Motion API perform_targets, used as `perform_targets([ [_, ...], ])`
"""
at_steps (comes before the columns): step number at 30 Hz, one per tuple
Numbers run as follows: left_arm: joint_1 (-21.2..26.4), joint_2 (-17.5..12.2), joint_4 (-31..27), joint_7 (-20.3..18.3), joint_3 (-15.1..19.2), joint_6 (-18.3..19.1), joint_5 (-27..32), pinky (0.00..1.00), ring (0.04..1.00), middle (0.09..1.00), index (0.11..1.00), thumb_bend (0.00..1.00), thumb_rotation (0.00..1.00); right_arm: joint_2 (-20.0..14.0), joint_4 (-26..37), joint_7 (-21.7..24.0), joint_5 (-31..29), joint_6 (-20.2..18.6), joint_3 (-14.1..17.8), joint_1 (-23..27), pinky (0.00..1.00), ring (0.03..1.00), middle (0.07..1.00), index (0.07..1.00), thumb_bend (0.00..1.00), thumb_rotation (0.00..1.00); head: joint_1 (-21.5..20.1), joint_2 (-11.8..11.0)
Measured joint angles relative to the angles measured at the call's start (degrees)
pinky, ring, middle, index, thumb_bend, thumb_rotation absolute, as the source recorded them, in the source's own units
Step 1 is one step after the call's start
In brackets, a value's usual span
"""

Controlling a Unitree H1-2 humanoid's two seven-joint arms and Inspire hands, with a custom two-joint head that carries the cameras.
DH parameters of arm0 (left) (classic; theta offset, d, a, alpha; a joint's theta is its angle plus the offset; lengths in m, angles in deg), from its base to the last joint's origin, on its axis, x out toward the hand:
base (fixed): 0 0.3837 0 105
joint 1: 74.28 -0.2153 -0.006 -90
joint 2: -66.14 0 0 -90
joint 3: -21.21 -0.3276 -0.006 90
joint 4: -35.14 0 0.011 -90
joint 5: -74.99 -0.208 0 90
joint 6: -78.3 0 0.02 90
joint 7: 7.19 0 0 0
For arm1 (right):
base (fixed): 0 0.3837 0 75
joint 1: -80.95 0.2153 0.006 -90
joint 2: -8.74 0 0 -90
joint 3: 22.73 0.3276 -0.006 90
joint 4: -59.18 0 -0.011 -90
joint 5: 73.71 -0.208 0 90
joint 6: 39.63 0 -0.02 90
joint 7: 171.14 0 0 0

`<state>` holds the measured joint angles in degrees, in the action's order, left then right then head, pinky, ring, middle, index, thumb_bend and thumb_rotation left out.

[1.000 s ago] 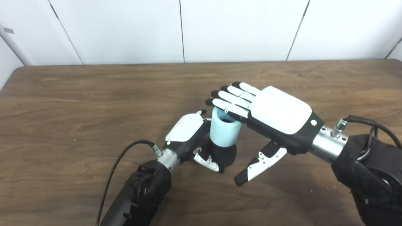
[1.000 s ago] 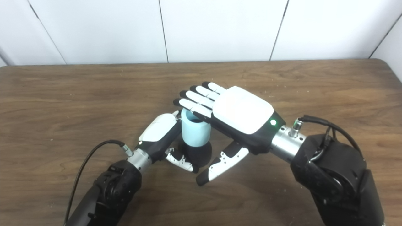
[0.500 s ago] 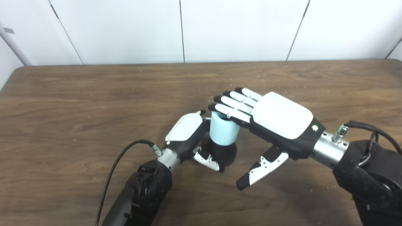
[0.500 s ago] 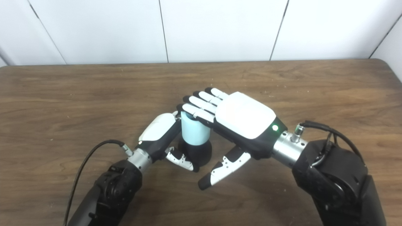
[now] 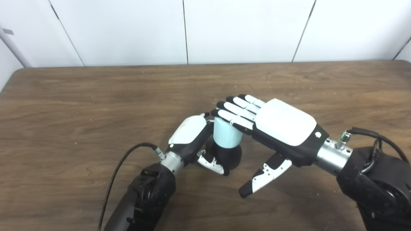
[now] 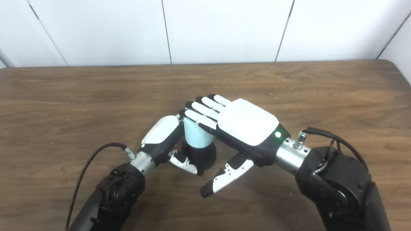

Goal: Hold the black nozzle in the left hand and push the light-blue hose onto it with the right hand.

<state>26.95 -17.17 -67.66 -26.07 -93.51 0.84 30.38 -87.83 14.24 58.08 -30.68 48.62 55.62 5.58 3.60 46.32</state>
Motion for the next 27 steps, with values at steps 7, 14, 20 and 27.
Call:
perform_targets([
  [7, 0.0, 0.0, 0.0, 0.0, 0.0, 0.0, 0.0, 1.0, 0.711, 0.489, 0.486, 0.52, 0.0, 0.0, -0.4, -1.1, 0.0, 0.1, -0.1, -0.6, 1.0, 1.0, 1.0, 0.969, 0.71, 0.94, 0.1, 0.1],
  [14, 0.0, -0.2, -0.3, -0.4, 0.0, 0.1, -0.2, 1.0, 0.703, 0.492, 0.482, 0.52, 0.0, 0.3, -1.8, -4.6, -0.2, 0.8, -0.5, -2.9, 1.0, 1.0, 1.0, 0.972, 0.71, 0.94, 0.2, 0.3],
  [20, 0.0, -0.5, -0.7, -0.7, 0.0, 0.0, -0.2, 1.0, 0.704, 0.493, 0.481, 0.52, 0.0, 0.0, -1.7, -6.1, -1.1, 0.6, -0.5, -4.4, 1.0, 1.0, 1.0, 0.973, 0.7, 0.94, -0.1, 0.5],
  [27, 0.0, -0.6, -0.6, -0.6, 0.1, -0.1, -0.1, 1.0, 0.706, 0.494, 0.479, 0.52, 0.0, -0.1, -1.3, -6.5, -1.2, 0.0, -0.9, -5.3, 1.0, 1.0, 1.0, 0.963, 0.7, 0.94, 0.0, 0.6],
])
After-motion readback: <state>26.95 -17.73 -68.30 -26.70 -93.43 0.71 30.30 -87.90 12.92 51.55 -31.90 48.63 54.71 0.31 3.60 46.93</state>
